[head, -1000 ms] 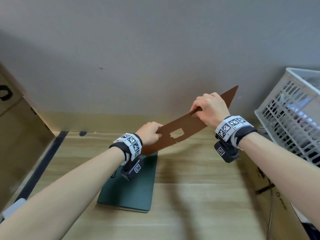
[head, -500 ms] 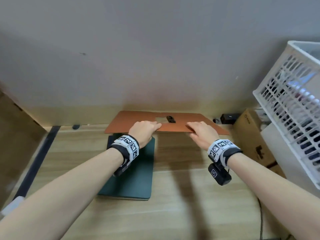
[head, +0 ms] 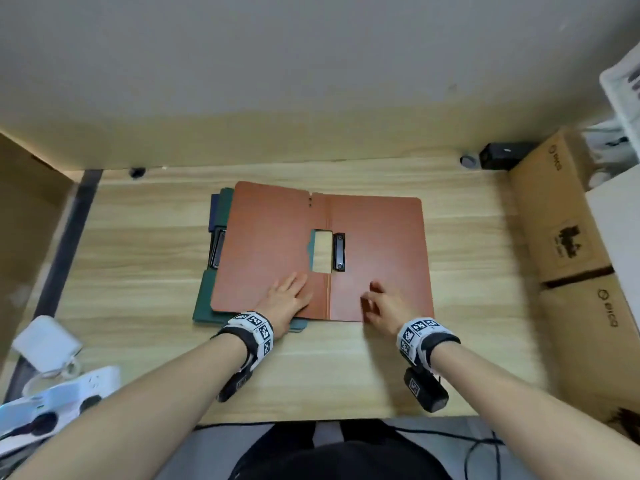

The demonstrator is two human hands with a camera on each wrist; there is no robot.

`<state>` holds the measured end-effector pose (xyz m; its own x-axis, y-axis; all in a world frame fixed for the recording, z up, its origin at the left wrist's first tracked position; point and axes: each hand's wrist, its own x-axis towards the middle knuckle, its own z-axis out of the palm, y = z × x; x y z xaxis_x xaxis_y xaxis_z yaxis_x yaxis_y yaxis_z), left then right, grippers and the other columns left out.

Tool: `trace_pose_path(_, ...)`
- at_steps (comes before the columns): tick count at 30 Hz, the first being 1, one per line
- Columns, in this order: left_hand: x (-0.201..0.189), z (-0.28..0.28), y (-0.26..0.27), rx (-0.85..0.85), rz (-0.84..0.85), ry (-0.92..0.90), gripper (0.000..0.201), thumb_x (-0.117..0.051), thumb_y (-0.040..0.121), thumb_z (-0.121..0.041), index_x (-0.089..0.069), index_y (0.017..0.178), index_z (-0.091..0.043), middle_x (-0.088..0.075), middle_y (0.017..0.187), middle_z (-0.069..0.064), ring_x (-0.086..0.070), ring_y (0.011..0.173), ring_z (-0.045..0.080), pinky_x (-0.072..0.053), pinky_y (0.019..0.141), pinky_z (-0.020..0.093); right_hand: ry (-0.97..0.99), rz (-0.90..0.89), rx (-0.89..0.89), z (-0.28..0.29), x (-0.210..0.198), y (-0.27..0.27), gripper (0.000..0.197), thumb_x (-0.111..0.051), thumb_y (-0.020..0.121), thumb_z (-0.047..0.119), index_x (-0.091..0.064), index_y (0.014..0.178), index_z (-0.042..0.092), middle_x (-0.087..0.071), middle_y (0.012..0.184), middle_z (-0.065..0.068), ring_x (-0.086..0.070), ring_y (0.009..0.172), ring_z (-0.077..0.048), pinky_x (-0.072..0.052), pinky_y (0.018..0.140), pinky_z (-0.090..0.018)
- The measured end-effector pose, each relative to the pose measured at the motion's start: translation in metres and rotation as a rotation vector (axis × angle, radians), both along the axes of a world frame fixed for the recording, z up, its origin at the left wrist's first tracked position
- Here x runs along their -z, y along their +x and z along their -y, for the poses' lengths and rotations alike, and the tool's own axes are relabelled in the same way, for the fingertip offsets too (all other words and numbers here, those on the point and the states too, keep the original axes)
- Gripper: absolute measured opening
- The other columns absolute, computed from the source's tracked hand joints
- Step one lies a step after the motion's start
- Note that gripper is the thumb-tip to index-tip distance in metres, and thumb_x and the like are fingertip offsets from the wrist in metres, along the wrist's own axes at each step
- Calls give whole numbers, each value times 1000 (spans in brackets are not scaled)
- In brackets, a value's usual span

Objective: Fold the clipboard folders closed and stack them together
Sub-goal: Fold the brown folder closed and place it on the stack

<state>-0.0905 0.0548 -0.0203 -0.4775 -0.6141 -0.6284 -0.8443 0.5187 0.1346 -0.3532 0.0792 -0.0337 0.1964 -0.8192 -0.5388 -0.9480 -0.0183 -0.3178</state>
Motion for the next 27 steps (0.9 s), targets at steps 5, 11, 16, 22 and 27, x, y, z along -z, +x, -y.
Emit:
trace_pose_path(5, 9, -3, -1, -209, -166, 148, 73, -48, 86, 0, -33, 152, -27, 2, 166, 3, 4, 153, 25, -7, 123, 52, -109, 62, 49, -1, 21, 5, 33, -61, 88, 26, -60, 120, 23, -42, 141, -6, -39, 131, -27, -43, 105, -47)
trace_pose_path(11, -14, 24, 28, -803, -476, -162, 52, -50, 88, 5, -54, 138, -9, -42, 150, 11, -35, 139, 28, -23, 116, 33, -155, -64, -26, 30, 31, 14, 105, -76, 71, 54, -18, 152, 21, -4, 163, -7, -10, 150, -29, -20, 119, -46)
trace_pose_path(16, -10, 29, 67, -1126, -376, -212, 66, -55, 85, 1, -40, 148, -15, -35, 152, 12, -30, 141, 32, -28, 115, 41, -56, -135, -39, 37, 36, 13, 124, -73, 69, 62, 6, 155, 22, 12, 164, -9, 7, 151, -28, -10, 120, -45)
trace_pose_path(22, -8, 44, 70, -1371, -445, -147, 73, -57, 85, -4, -32, 152, -17, -37, 154, 11, -30, 144, 30, -27, 119, 44, -51, -142, -53, 37, 37, 14, 124, -72, 70, 62, 10, 154, 21, 15, 163, -10, 8, 151, -29, -12, 121, -46)
trace_pose_path(27, -17, 54, 77, -1493, -599, -113, 69, -54, 85, -2, -37, 149, -20, -48, 149, 5, -44, 137, 26, -36, 114, 42, -53, -144, -43, 37, 34, 17, 123, -72, 71, 61, 10, 154, 20, 16, 163, -9, 9, 151, -29, -12, 121, -46)
